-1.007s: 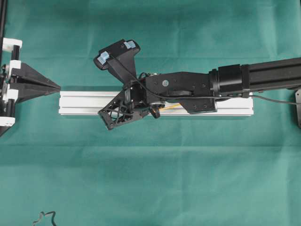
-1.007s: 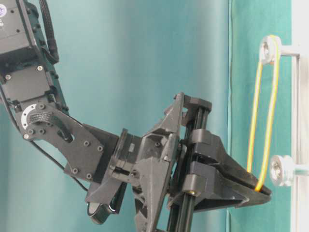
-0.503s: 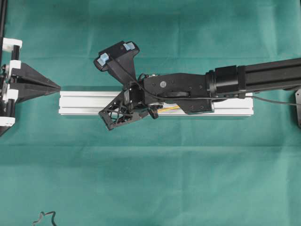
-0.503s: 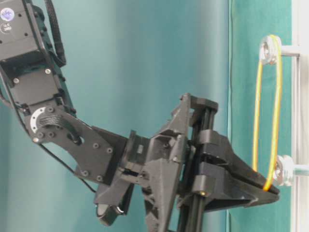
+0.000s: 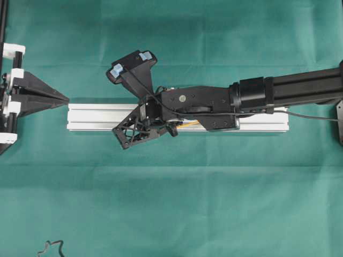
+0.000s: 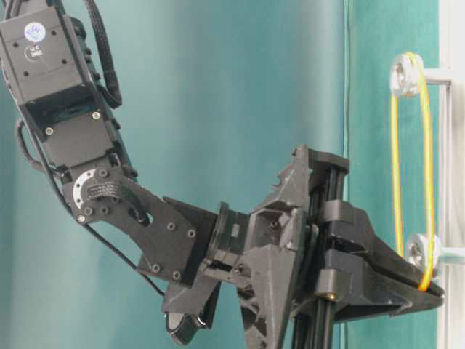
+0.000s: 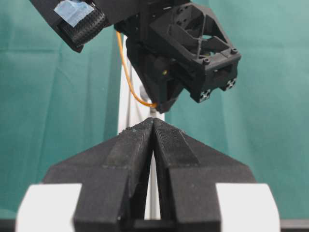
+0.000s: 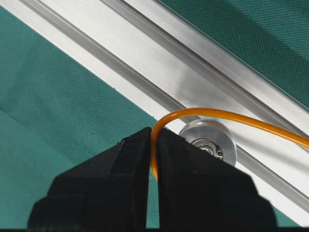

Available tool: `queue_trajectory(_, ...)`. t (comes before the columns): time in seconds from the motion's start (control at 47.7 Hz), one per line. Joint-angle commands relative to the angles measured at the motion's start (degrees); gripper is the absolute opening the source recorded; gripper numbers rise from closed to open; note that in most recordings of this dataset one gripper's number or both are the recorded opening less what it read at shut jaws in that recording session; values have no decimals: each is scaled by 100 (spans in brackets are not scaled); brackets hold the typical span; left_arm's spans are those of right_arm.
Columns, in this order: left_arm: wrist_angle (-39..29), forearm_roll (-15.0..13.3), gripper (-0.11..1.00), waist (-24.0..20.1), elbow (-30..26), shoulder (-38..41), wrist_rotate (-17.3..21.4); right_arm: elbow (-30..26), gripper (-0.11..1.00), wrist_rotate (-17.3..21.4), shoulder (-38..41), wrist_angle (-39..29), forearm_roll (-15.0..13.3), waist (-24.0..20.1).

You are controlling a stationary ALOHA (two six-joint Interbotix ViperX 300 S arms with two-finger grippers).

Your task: Hook the rubber onto the shaft.

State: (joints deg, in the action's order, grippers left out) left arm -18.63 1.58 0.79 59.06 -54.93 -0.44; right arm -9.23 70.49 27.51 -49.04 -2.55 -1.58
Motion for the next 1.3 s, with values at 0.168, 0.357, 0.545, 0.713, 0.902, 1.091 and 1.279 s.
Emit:
queue_trajectory(0.168, 18, 9, 0, 18, -167, 44, 0, -158, 6, 18, -79, 53, 9, 18)
queue_trajectory(0.357, 18, 9, 0, 18, -167, 44, 0, -158, 6, 18, -70, 44, 26, 18)
queue_trajectory(0.545, 26, 18, 0, 18, -167, 44, 0, -114, 6, 18, -79, -9, 18, -70)
queue_trajectory(0.713, 18, 9, 0, 18, -167, 44, 0, -105, 6, 18, -79, -167, 0, -193)
queue_trajectory(0.902, 18, 18, 0, 18, -167, 44, 0, -105, 6, 18, -79, -290, 0, -264)
queue_trajectory(1.091, 18, 9, 0, 18, -167, 35, -9, -53, 6, 18, -132, -431, -18, -299)
queue_trajectory(1.279, 18, 9, 0, 18, -176, 44, -9, 220, 6, 18, -343, -554, -44, -316)
